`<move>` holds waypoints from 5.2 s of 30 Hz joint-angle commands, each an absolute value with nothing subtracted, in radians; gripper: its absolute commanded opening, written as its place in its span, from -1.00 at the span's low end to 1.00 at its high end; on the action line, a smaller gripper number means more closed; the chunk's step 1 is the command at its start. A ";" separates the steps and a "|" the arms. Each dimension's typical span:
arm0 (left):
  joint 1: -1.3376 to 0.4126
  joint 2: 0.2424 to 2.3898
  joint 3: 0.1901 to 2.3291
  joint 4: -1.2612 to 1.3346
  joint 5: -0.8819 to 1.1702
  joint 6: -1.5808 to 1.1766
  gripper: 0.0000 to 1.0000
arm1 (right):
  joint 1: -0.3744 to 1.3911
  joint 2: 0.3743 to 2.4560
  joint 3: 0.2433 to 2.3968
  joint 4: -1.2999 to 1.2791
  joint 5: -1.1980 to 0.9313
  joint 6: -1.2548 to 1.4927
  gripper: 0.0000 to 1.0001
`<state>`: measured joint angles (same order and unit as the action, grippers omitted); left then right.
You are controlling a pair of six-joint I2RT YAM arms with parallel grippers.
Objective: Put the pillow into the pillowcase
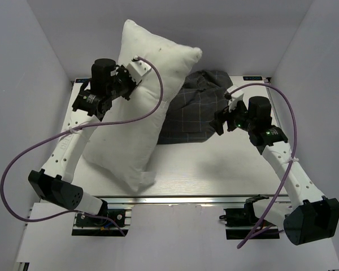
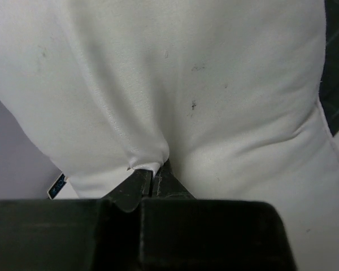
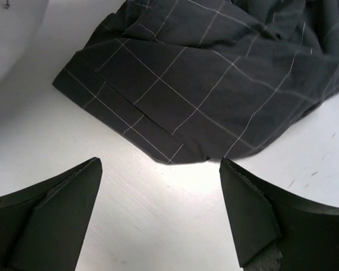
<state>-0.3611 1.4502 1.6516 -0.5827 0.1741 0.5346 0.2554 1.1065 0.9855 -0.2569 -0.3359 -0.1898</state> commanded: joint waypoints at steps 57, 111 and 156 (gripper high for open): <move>-0.172 0.810 1.181 -0.456 -0.071 0.384 -1.00 | 0.698 2.264 1.773 -0.198 0.152 0.451 0.12; -0.172 0.799 1.017 -0.584 0.076 0.279 -1.00 | 0.354 0.880 0.738 -0.523 0.051 -0.412 -1.00; -0.172 0.586 1.175 -0.762 0.097 0.150 -1.00 | 0.431 2.126 1.724 -0.336 -0.558 -0.592 0.61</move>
<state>-0.1776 0.5858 1.1290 -0.8009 0.0818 0.1665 0.4206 2.1174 1.6993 -0.3229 -0.5514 -0.5587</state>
